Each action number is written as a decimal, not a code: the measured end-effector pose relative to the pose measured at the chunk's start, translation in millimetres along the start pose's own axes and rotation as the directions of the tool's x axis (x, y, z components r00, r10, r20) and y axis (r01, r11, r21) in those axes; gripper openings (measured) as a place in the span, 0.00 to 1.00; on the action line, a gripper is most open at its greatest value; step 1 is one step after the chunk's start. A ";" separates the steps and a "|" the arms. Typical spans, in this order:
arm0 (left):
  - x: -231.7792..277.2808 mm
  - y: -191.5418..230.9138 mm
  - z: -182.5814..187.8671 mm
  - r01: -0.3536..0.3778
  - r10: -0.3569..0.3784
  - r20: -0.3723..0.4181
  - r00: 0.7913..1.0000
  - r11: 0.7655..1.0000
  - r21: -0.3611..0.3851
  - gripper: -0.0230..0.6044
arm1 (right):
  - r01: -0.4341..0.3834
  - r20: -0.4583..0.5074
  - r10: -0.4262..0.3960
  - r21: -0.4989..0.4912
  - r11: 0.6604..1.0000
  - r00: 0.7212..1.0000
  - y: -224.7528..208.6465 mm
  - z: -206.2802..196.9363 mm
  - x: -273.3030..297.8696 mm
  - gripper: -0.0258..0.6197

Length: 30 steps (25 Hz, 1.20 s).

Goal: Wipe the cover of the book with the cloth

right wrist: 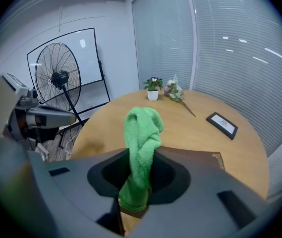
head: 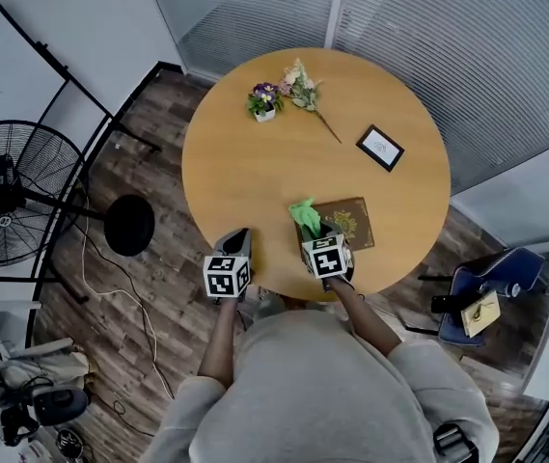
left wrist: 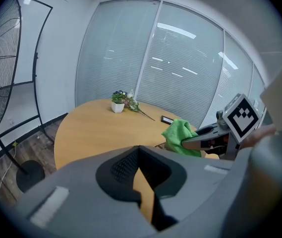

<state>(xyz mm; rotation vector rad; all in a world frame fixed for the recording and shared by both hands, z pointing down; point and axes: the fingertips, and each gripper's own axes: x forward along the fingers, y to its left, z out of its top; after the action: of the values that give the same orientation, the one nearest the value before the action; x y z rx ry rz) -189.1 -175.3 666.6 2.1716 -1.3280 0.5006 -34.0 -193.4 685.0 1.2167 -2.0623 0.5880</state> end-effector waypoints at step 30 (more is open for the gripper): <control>12.6 4.8 0.5 0.024 -0.024 -0.016 1.000 1.000 -0.002 0.05 | 0.015 -0.128 -0.019 -0.030 0.999 0.992 4.8 -25.9 34.3 0.19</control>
<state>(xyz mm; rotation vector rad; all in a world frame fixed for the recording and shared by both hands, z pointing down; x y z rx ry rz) -187.8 -186.1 674.5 2.1746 -1.2922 0.5056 -41.9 -194.0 727.5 1.1484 -1.9452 0.6101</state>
